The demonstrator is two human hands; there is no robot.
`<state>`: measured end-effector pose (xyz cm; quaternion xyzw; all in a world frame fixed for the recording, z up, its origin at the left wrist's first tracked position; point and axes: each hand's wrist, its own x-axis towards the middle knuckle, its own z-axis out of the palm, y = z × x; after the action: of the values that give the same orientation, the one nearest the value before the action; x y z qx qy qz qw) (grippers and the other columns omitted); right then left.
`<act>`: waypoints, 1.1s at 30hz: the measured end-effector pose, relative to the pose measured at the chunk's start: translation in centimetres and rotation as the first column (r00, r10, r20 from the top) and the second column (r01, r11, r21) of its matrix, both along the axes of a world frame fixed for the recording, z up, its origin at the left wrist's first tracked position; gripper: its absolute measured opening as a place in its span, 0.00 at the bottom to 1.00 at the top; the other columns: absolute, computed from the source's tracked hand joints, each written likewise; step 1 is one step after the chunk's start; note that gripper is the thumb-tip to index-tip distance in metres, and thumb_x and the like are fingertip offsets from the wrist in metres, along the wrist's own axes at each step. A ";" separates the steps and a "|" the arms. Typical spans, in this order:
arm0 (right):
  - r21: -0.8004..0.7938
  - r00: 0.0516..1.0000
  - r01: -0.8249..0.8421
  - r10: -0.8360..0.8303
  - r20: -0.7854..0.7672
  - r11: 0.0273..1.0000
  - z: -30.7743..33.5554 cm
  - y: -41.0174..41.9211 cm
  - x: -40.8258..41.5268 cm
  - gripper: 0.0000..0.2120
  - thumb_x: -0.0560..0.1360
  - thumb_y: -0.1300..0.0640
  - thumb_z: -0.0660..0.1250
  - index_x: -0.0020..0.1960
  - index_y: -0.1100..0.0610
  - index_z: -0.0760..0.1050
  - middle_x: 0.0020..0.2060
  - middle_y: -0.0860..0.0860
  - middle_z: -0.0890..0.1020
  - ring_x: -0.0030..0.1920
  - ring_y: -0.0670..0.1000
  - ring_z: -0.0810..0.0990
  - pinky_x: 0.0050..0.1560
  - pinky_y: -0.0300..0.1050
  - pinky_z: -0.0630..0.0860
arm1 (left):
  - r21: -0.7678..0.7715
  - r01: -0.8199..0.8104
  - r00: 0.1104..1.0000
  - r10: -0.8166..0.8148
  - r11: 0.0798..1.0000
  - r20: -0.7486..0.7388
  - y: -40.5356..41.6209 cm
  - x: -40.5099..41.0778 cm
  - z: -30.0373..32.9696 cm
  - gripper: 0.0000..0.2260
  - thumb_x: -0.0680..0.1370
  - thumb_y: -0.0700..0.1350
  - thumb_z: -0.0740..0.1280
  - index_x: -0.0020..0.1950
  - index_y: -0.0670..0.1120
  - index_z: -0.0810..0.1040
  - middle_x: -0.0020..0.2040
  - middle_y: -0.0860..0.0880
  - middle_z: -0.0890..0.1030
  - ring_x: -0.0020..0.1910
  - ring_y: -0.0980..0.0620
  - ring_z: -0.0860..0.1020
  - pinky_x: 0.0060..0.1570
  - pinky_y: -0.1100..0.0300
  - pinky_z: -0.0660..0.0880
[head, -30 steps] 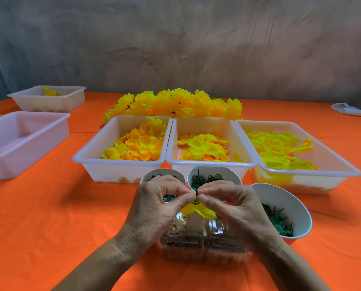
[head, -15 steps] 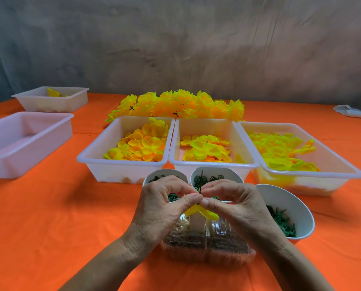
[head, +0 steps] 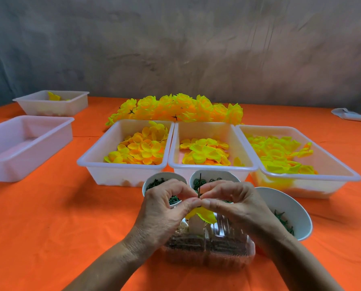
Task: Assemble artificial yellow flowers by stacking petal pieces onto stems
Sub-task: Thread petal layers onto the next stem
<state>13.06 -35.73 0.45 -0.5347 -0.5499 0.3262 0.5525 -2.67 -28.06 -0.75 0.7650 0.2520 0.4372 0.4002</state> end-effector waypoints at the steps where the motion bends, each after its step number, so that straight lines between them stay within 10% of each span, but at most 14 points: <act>1: -0.011 0.999 0.023 -0.023 -0.049 1.000 0.3 0.2 0.4 0.06 0.64 0.55 0.74 0.38 0.57 0.84 0.41 0.52 0.85 0.43 0.46 0.83 0.41 0.36 0.77 | -0.016 0.008 1.000 -0.008 1.000 0.000 -0.1 -0.1 0.1 0.08 0.69 0.39 0.75 0.38 0.53 0.82 0.36 0.55 0.81 0.39 0.60 0.78 0.39 0.64 0.75; 8: 0.082 0.773 0.468 -0.452 0.445 0.880 1.9 7.7 4.9 0.06 0.70 0.60 0.74 0.46 0.57 0.84 0.46 0.53 0.84 0.50 0.48 0.80 0.49 0.37 0.70 | 0.101 0.042 0.996 -0.033 0.994 -0.088 0.4 0.0 0.5 0.04 0.70 0.40 0.75 0.38 0.48 0.84 0.38 0.52 0.80 0.40 0.56 0.78 0.44 0.63 0.74; 14: -0.058 0.334 0.459 -0.112 0.936 0.886 1.4 14.7 6.9 0.20 0.73 0.64 0.68 0.63 0.49 0.76 0.63 0.52 0.76 0.66 0.55 0.68 0.61 0.47 0.69 | 0.026 0.064 0.997 -0.063 0.998 -0.053 0.4 0.0 0.1 0.04 0.69 0.47 0.72 0.34 0.54 0.81 0.39 0.53 0.79 0.41 0.54 0.79 0.43 0.50 0.78; 19: -0.150 0.227 0.478 0.043 0.973 0.865 0.5 17.0 7.2 0.15 0.77 0.63 0.63 0.63 0.53 0.76 0.63 0.55 0.73 0.66 0.58 0.68 0.60 0.50 0.70 | -0.005 0.087 0.996 -0.088 0.996 -0.035 0.4 0.1 0.1 0.03 0.69 0.49 0.71 0.40 0.50 0.82 0.40 0.53 0.78 0.42 0.52 0.79 0.46 0.45 0.78; 22: -0.138 0.311 0.520 -0.036 0.950 0.843 0.4 17.4 7.5 0.06 0.77 0.61 0.64 0.49 0.61 0.79 0.51 0.58 0.78 0.52 0.58 0.75 0.45 0.47 0.71 | -0.009 0.095 0.995 -0.096 0.995 -0.037 0.4 0.0 0.0 0.03 0.69 0.49 0.71 0.39 0.51 0.82 0.40 0.53 0.78 0.42 0.52 0.79 0.46 0.44 0.78; 27: -0.145 0.777 0.543 -0.430 0.459 0.827 0.4 16.3 8.5 0.12 0.68 0.58 0.76 0.32 0.58 0.74 0.28 0.53 0.72 0.31 0.51 0.69 0.34 0.42 0.66 | -0.004 0.094 0.995 -0.094 0.996 -0.033 0.4 0.0 -0.1 0.03 0.69 0.48 0.71 0.39 0.50 0.82 0.40 0.53 0.79 0.42 0.51 0.79 0.45 0.44 0.77; 33: -0.083 0.829 0.534 -0.501 0.247 0.842 0.7 14.9 9.0 0.26 0.63 0.58 0.79 0.25 0.54 0.60 0.24 0.49 0.62 0.27 0.49 0.59 0.30 0.42 0.57 | -0.016 0.081 0.997 -0.081 0.997 -0.016 0.4 0.1 -0.2 0.02 0.68 0.48 0.71 0.36 0.51 0.82 0.40 0.53 0.79 0.43 0.51 0.80 0.45 0.44 0.78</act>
<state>22.06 -20.87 1.13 -0.7356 -0.4148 0.1441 0.5158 -2.53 -27.70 -0.97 0.7751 0.2274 0.4122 0.4213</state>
